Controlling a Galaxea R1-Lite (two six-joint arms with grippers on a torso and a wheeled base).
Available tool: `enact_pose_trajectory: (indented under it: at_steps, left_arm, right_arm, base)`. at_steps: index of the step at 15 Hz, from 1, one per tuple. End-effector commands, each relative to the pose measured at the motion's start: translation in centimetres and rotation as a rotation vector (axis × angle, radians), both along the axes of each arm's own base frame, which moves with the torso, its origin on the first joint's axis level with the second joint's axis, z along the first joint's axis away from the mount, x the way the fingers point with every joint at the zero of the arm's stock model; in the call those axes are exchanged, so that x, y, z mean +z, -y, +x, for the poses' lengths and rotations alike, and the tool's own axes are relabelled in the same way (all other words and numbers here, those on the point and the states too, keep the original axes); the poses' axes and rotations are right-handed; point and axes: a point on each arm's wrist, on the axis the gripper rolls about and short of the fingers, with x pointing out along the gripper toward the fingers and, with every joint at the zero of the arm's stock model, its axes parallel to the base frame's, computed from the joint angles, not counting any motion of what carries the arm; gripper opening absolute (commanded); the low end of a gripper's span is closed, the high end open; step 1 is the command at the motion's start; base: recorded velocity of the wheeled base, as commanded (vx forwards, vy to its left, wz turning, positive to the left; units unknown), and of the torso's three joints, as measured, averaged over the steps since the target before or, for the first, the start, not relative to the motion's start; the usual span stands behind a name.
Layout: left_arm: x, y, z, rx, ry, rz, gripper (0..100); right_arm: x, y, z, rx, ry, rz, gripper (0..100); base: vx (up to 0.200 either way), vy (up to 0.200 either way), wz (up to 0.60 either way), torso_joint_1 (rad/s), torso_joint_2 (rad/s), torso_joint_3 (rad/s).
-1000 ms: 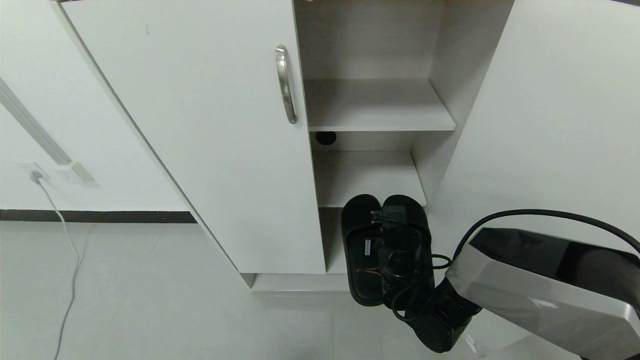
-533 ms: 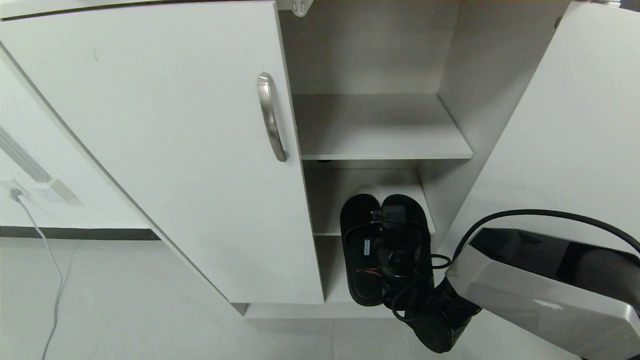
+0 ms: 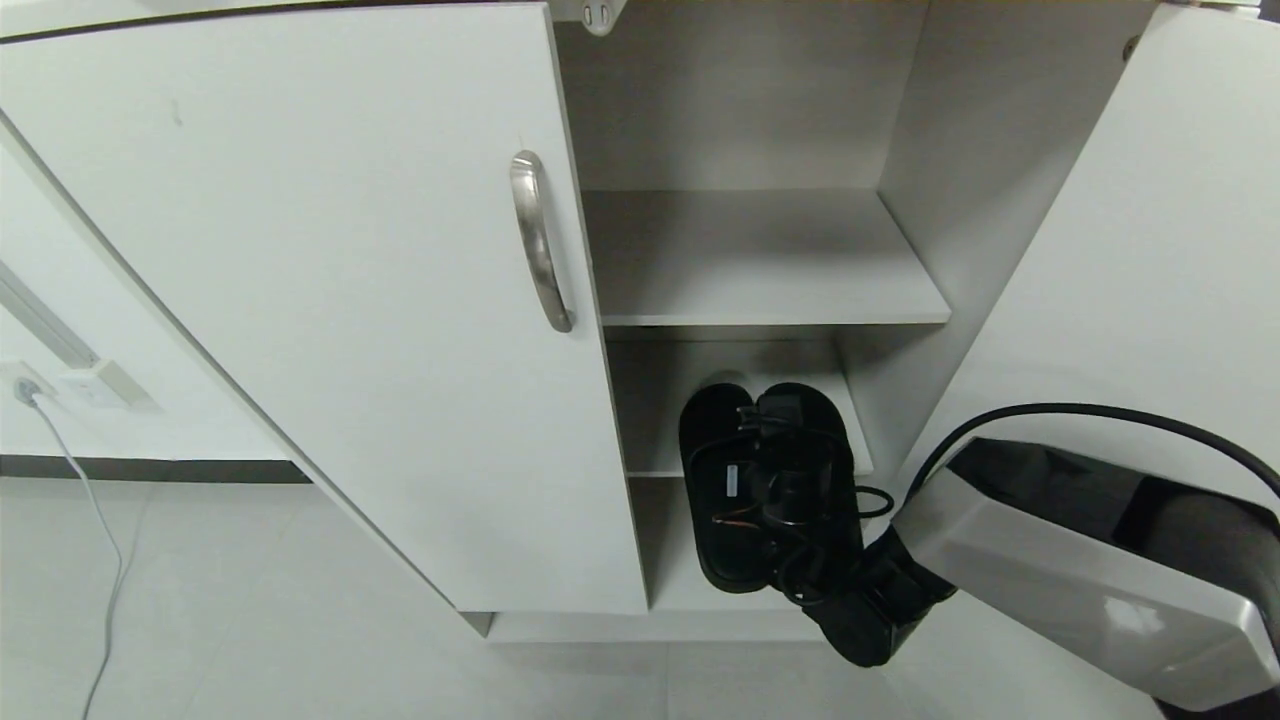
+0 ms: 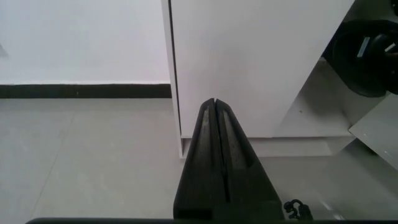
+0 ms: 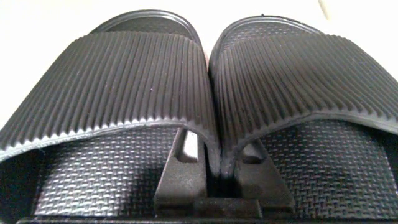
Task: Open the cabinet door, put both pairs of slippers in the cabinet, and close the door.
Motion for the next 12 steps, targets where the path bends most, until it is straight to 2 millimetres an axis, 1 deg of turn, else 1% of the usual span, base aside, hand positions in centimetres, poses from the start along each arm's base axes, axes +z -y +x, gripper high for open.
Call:
enact_pose_trajectory:
  at_steps: [1, 2, 3, 4, 6, 7, 9, 12]
  left_arm:
    - [0.0, 0.0, 0.0, 0.001, -0.001, 0.000, 0]
    - [0.0, 0.0, 0.0, 0.001, -0.001, 0.000, 0]
    - [0.0, 0.0, 0.0, 0.002, -0.001, 0.000, 0]
    - [0.0, 0.0, 0.0, 0.002, -0.001, 0.000, 0]
    - [0.0, 0.0, 0.0, 0.002, -0.001, 0.000, 0]
    - [0.0, 0.0, 0.0, 0.002, -0.001, 0.000, 0]
    - [0.0, 0.0, 0.0, 0.002, -0.001, 0.000, 0]
    - [0.0, 0.0, 0.0, 0.002, -0.001, 0.000, 0]
  right_arm:
    - [0.6, 0.1, 2.3, -0.017, 0.008, 0.008, 0]
    - [0.7, -0.1, 3.5, -0.014, 0.002, 0.003, 0]
    - [0.8, -0.2, 4.2, -0.020, 0.001, 0.002, 0]
    - [0.9, -0.3, 5.6, -0.033, -0.004, -0.001, 0]
    - [1.6, -0.5, 7.2, -0.033, -0.007, -0.003, 0]
    - [2.2, -0.7, 7.8, -0.037, -0.006, -0.002, 0]
    - [2.9, -0.8, 8.9, -0.046, -0.006, 0.000, 0]
    - [4.0, -0.6, 9.8, -0.057, 0.013, 0.020, 0]
  base:
    - [0.000, 0.000, 0.00, 0.000, 0.00, 0.000]
    - [0.000, 0.000, 0.00, 0.000, 0.00, 0.000]
    - [0.000, 0.000, 0.00, 0.000, 0.00, 0.000]
    - [0.000, 0.000, 0.00, 0.000, 0.00, 0.000]
    - [0.000, 0.000, 0.00, 0.000, 0.00, 0.000]
    - [0.000, 0.000, 0.00, 0.000, 0.00, 0.000]
    - [0.000, 0.000, 0.00, 0.000, 0.00, 0.000]
    - [0.000, 0.000, 0.00, 0.000, 0.00, 0.000]
